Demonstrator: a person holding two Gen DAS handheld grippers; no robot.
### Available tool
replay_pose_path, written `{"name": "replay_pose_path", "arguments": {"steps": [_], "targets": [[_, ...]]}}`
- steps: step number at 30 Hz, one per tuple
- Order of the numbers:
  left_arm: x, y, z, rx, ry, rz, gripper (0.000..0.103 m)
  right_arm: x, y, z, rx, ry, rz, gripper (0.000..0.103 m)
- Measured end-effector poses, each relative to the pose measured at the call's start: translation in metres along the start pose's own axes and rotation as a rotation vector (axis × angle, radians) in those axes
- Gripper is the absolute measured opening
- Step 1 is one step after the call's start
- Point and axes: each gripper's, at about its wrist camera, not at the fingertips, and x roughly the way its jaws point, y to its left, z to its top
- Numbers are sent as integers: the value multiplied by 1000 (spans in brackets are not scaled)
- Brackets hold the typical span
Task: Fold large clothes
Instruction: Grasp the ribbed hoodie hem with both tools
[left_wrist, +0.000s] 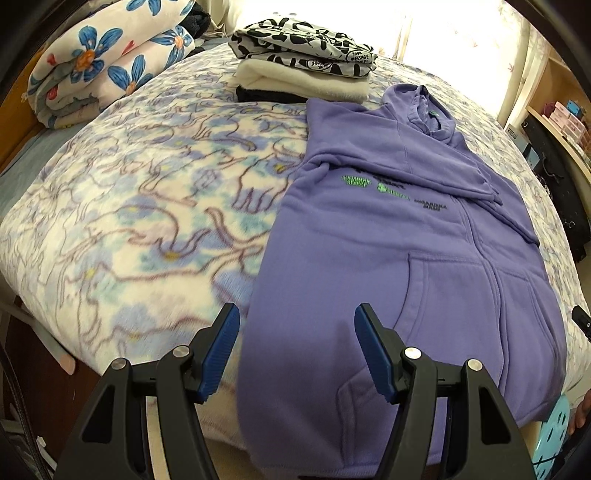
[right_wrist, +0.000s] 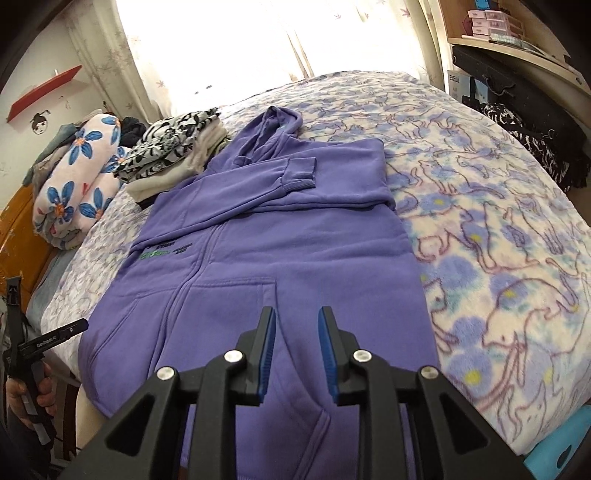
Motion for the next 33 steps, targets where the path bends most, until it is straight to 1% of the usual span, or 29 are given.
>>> {"name": "replay_pose_path", "arguments": {"steps": [2, 3, 4, 7, 12, 16, 21, 25, 28, 31, 33], "targets": [[-2, 5, -7, -6, 7, -9, 63, -6, -1, -6, -2, 0, -2, 36], [-3, 9, -11, -11, 12, -17, 63, -8, -1, -8, -3, -1, -1, 44], [-4, 13, -15, -16, 16, -27, 63, -12, -2, -11, -4, -7, 3, 46], [-6, 23, -25, -34, 26, -58, 63, -22, -5, -18, -8, -19, 7, 46], [-1, 38, -47, -51, 83, -149, 63, -34, -17, -31, 0, -11, -3, 46], [3, 42, -64, -57, 105, -203, 66, -38, -37, -45, 39, 26, -14, 46], [9, 46, -76, -76, 115, -273, 69, -41, -67, -63, 112, 74, -26, 46], [17, 52, -83, -107, 137, -333, 70, -37, -83, -75, 157, 108, -24, 46], [23, 57, -89, -135, 151, -374, 70, -29, -90, -82, 188, 138, 4, 46], [30, 61, -93, -162, 157, -405, 70, -26, -91, -85, 182, 146, 15, 47], [33, 61, -95, -170, 160, -412, 70, -23, -89, -86, 171, 148, 22, 49]]}}
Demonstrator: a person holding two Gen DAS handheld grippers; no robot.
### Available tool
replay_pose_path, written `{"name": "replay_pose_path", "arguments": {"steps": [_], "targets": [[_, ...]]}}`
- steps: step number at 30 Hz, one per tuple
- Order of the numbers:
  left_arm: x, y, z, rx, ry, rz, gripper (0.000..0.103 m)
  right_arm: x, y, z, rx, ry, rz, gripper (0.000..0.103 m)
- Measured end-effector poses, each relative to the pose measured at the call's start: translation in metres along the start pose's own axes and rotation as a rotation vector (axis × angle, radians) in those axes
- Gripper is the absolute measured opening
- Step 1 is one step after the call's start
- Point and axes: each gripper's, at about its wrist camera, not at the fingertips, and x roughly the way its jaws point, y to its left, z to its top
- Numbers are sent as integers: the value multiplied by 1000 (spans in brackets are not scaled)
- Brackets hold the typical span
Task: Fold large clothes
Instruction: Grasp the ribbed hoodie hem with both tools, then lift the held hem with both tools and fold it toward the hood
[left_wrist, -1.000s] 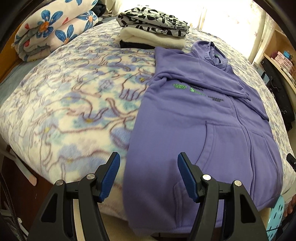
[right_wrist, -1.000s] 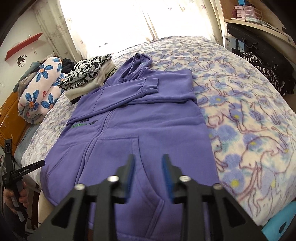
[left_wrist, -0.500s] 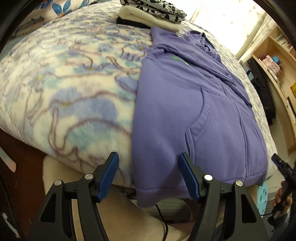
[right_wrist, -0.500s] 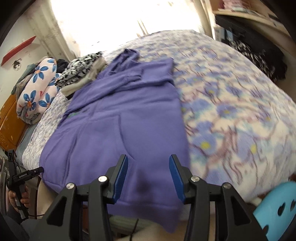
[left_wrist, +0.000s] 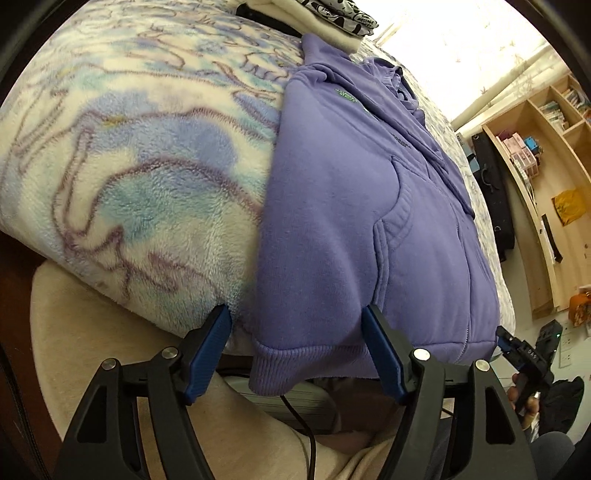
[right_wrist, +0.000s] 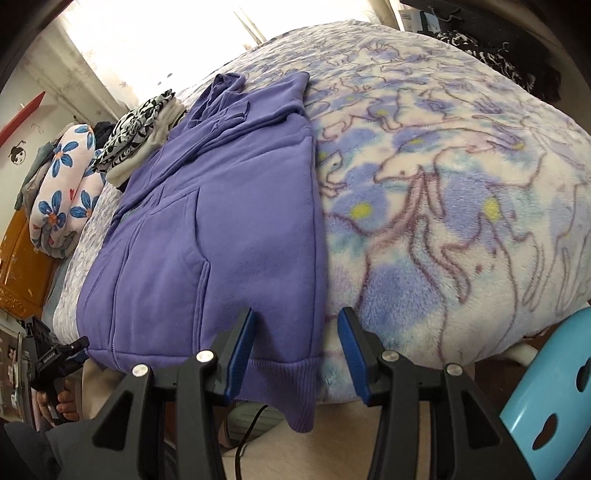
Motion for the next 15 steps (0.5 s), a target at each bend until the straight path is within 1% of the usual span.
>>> {"name": "replay_pose_path", "arguments": {"steps": [2, 5, 6, 7, 8, 9, 10, 11, 12, 13, 15], "targets": [[2, -1, 0, 1, 1, 7, 70, 3, 2, 0, -10, 0, -1, 49], [6, -8, -1, 4, 3, 45, 69, 8, 6, -1, -19, -6, -7, 49], [6, -11, 0, -1, 4, 47, 63, 9, 8, -1, -26, -5, -3, 48], [7, -13, 0, -7, 7, 43, 53, 9, 10, -2, -32, -9, -3, 44], [5, -15, 1, -12, 12, 39, 49, 9, 13, -3, -44, -11, -5, 41], [3, -17, 2, -15, 13, 42, 41, 9, 16, -4, -54, -10, -1, 31], [2, -20, 2, -12, 17, 35, 29, 9, 17, -3, -61, -7, 6, 23], [0, -22, 3, -11, 20, 27, 24, 9, 19, -3, -65, -5, 12, 21], [-2, -27, 5, -11, 21, 12, 18, 9, 20, -2, -67, -6, 15, 18], [-4, -31, 7, -11, 18, 3, 17, 8, 21, -1, -68, -6, 19, 14], [-9, -42, 12, -4, 4, -31, 16, 6, 25, 1, -67, -8, 38, 12]]}}
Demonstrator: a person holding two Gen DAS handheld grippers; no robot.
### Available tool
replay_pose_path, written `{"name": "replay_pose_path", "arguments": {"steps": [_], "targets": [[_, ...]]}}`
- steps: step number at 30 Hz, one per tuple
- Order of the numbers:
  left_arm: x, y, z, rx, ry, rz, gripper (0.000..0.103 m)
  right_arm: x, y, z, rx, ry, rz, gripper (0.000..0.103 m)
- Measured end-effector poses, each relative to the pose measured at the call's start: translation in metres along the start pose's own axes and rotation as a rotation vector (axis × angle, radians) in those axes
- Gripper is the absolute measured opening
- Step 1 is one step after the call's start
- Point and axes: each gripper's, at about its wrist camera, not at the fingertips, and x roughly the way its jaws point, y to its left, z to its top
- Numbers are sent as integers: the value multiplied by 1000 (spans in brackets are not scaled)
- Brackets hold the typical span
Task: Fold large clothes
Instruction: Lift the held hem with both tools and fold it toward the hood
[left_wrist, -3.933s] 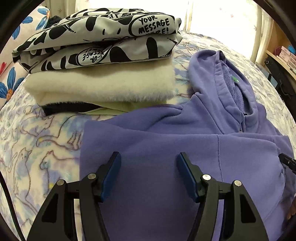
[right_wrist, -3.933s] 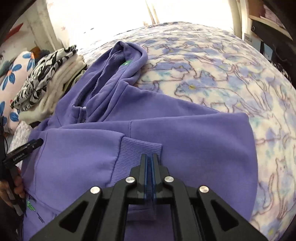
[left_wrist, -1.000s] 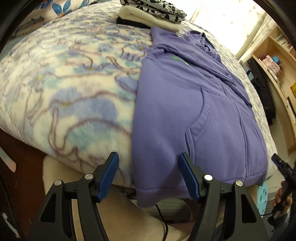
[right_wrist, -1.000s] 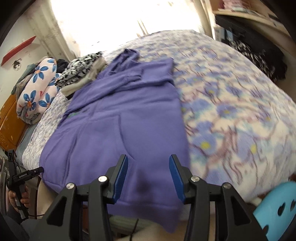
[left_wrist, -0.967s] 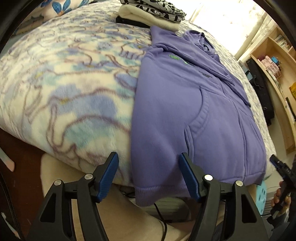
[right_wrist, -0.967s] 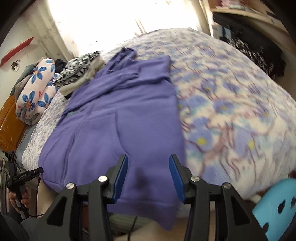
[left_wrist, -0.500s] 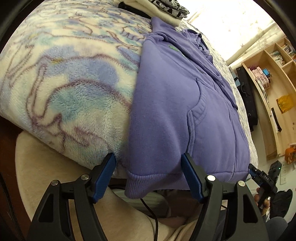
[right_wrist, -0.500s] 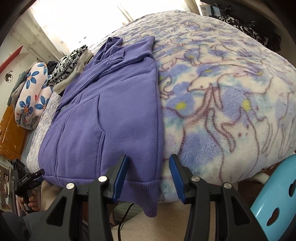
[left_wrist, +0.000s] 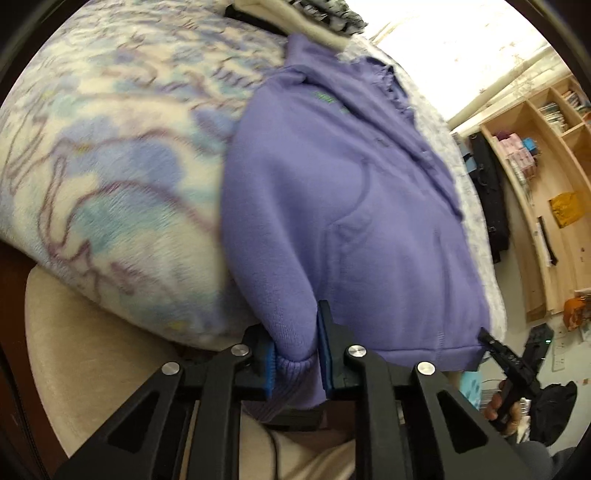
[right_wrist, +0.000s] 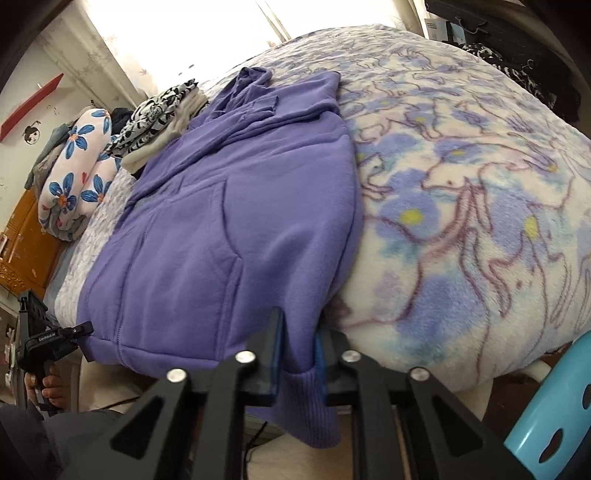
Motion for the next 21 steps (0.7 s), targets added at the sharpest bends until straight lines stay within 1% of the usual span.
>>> {"name": "replay_pose_path", "arguments": {"steps": [5, 8, 10, 14, 15, 17, 18, 20, 21], "targets": [[-15, -32, 20, 24, -63, -84, 16, -8, 14, 15, -12, -36, 71, 11], [-23, -50, 45, 23, -109, -142, 15, -15, 23, 29, -20, -70, 118, 11], [-28, -61, 63, 25, -140, -169, 15, -21, 30, 46, -19, -105, 165, 11], [-32, -81, 102, 51, -203, -187, 15, -28, 40, 88, -22, -176, 225, 11], [-33, -85, 112, 55, -211, -187, 15, -28, 42, 104, -16, -192, 243, 11], [-31, -91, 129, 62, -229, -182, 15, -24, 44, 130, 3, -208, 267, 11], [-28, -96, 143, 63, -238, -174, 15, -22, 44, 142, 13, -214, 276, 11], [-25, -94, 157, 56, -247, -169, 16, -16, 46, 162, 33, -224, 289, 11], [-19, -94, 172, 43, -253, -163, 16, -10, 45, 176, 53, -231, 296, 11]]}}
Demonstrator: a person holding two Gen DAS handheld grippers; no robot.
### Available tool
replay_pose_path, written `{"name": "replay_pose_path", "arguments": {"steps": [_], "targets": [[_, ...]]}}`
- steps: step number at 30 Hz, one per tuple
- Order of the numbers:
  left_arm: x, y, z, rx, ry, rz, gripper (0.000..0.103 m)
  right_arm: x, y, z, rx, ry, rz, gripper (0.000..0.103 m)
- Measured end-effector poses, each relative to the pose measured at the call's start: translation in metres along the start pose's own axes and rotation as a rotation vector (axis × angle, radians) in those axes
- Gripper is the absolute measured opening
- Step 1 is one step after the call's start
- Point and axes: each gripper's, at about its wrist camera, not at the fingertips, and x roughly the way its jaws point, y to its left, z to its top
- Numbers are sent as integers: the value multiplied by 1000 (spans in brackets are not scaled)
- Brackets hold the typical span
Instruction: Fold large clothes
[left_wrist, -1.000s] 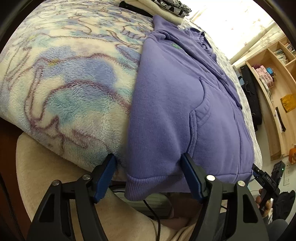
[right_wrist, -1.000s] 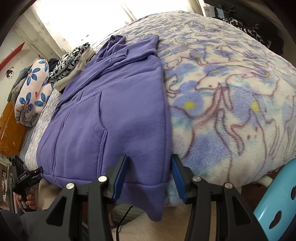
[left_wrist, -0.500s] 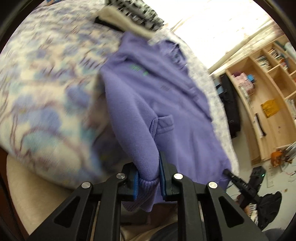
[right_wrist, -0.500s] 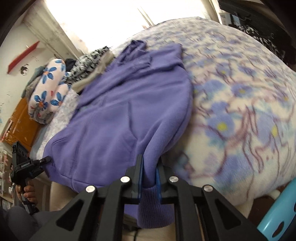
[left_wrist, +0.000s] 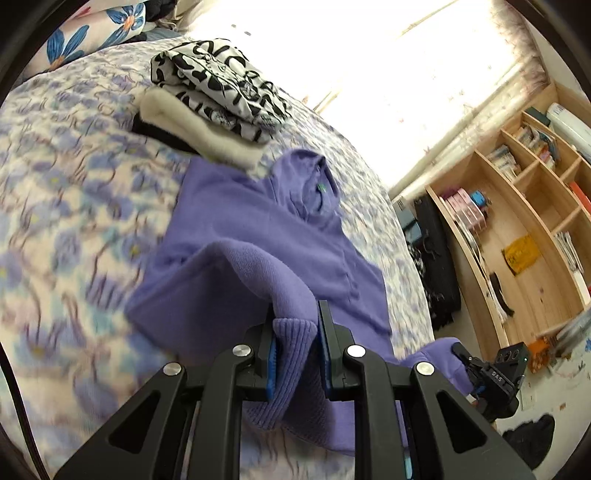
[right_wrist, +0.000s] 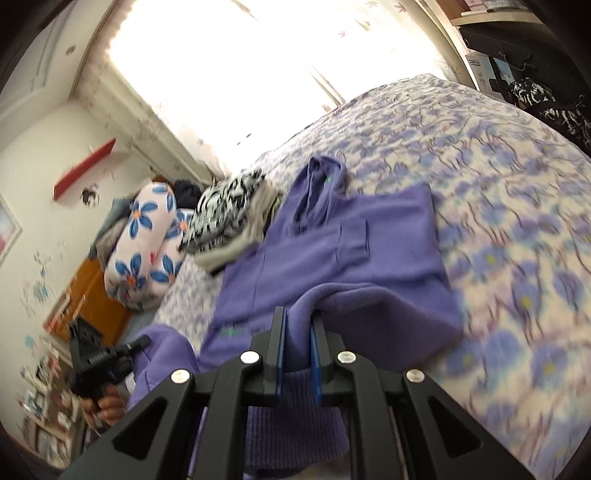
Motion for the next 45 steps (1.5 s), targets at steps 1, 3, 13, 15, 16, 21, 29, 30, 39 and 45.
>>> {"name": "replay_pose_path", "arguments": {"steps": [1, 3, 13, 15, 16, 21, 29, 30, 39, 45], "targets": [[5, 3, 7, -9, -4, 4, 16, 6, -3, 9, 18, -7, 4, 11], [20, 10, 24, -32, -15, 19, 16, 21, -14, 27, 63, -26, 6, 11], [113, 53, 93, -113, 12, 141, 74, 107, -78, 81, 262, 2, -116, 41], [127, 59, 99, -107, 40, 154, 74, 117, -82, 82, 244, 13, -130, 42], [135, 61, 101, -93, 54, 167, 74, 122, -83, 82, 231, 22, -143, 42], [161, 67, 99, 14, 106, 251, 74, 145, -84, 79, 115, 81, -231, 42], [182, 79, 113, 92, 130, 323, 74, 175, -96, 85, 43, 152, -283, 42], [185, 78, 116, 108, 127, 341, 74, 179, -96, 88, 33, 154, -289, 42], [212, 72, 133, 210, 138, 390, 67, 206, -96, 116, -38, 144, -348, 42], [232, 70, 143, 267, 140, 443, 54, 229, -98, 129, -70, 157, -380, 42]]}}
